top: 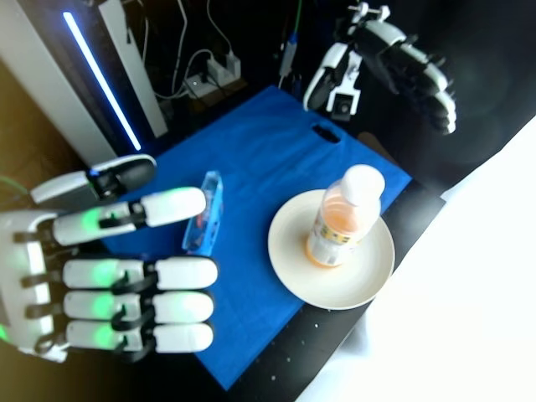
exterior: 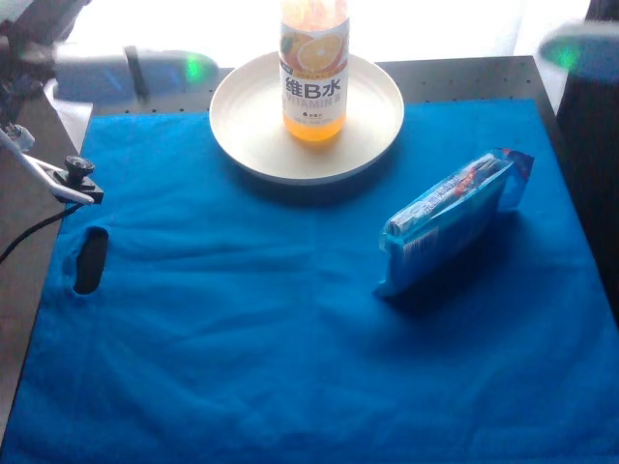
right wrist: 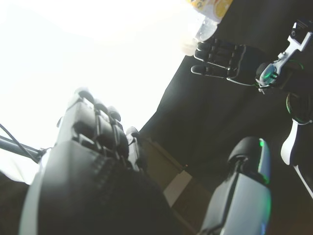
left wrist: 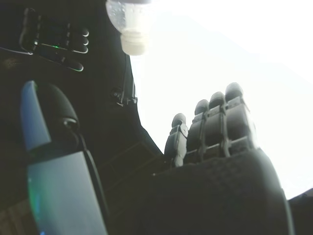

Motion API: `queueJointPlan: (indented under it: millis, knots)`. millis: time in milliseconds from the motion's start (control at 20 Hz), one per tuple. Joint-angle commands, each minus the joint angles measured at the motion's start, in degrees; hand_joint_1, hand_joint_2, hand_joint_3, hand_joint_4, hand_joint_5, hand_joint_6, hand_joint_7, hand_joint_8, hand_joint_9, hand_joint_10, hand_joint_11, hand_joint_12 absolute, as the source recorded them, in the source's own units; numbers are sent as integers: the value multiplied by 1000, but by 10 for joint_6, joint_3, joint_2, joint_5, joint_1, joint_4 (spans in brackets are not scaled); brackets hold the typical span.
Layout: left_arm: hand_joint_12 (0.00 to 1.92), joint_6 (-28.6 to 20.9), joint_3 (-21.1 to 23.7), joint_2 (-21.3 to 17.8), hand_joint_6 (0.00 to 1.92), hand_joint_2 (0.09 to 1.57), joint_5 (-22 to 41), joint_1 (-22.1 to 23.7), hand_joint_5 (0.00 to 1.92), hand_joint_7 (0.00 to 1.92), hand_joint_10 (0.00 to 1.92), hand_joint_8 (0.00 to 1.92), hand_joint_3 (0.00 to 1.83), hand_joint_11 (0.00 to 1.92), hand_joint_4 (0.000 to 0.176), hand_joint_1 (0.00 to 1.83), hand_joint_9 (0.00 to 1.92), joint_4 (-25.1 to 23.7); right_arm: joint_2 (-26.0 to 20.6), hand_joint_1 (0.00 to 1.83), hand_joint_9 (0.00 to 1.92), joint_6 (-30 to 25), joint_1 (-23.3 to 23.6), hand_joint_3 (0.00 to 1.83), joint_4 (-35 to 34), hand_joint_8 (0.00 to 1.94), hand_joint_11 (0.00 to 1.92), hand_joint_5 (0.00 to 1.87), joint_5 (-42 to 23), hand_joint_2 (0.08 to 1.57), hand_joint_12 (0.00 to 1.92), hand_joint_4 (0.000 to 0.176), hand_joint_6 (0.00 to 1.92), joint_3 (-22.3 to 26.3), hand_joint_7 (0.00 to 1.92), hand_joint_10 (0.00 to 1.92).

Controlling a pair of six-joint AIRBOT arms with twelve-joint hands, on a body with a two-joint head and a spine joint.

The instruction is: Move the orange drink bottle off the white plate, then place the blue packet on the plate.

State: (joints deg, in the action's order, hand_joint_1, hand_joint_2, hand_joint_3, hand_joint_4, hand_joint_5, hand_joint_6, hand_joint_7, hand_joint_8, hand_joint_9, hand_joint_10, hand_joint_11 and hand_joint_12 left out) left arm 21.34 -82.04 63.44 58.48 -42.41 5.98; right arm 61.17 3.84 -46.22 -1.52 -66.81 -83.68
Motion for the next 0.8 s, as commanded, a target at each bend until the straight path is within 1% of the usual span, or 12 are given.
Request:
queueJointPlan:
  millis: [0,100,150,200,300,350,400,450,550,600,650,750]
  knots:
    - [163,-4,-5,3,8,878,69,8,165,227,19,10,8,0,70,413,129,14,0,521,41,-6,9,13,-21,15,41,241,-66,905,61,56,18,-4,137,17]
    - [144,-5,-10,10,6,833,63,15,173,225,12,3,0,2,65,404,141,10,1,527,52,-6,9,5,-21,15,39,243,-66,897,62,42,11,-4,158,15]
    - [145,-6,-16,16,4,827,53,26,170,205,5,0,0,4,63,414,128,-1,2,534,55,-6,9,3,-21,11,44,245,-68,896,65,48,9,-4,158,13]
    - [168,-10,-23,22,7,847,42,37,181,199,10,0,0,52,84,436,142,-11,2,535,50,-6,9,5,-21,8,33,244,-69,902,60,39,7,-4,155,9]
    - [362,-31,-50,42,3,795,6,58,193,213,3,1,3,12,98,537,161,-38,3,541,51,-7,9,8,-21,6,31,248,-70,913,60,15,6,-4,157,7]
    - [330,-45,-66,51,0,769,-15,67,184,235,6,4,0,2,70,563,184,-54,4,547,57,-8,9,8,-21,9,31,259,-71,918,61,11,9,-4,169,8]
    - [266,-62,-85,63,0,739,-40,79,140,244,5,4,0,0,16,612,191,-73,5,515,71,-8,9,14,-21,9,47,256,-72,937,69,10,6,-4,174,12]
    - [159,-67,-93,69,3,743,-53,85,101,231,4,3,0,0,2,664,163,-81,5,486,92,-8,9,17,-21,8,45,247,-73,953,69,13,2,-4,177,18]
    - [130,-71,-119,89,0,721,-102,108,35,213,0,0,0,1,9,675,138,-109,6,450,53,-10,9,18,-21,3,16,159,-79,981,56,78,0,-3,172,0]
    - [51,-72,-125,94,0,703,-112,114,6,181,1,2,0,0,17,691,96,-114,6,403,28,-10,9,10,-20,1,2,94,-81,986,16,99,0,-3,165,0]
    - [40,-76,-137,104,0,696,-130,123,0,181,6,4,0,11,4,697,99,-127,6,371,31,-14,9,7,-16,2,6,71,-85,986,11,107,0,-3,167,3]
    - [52,-88,-158,121,0,676,-158,138,0,205,21,12,0,47,5,681,140,-151,8,409,41,-18,9,0,-9,5,5,104,-92,963,8,144,13,-2,179,6]
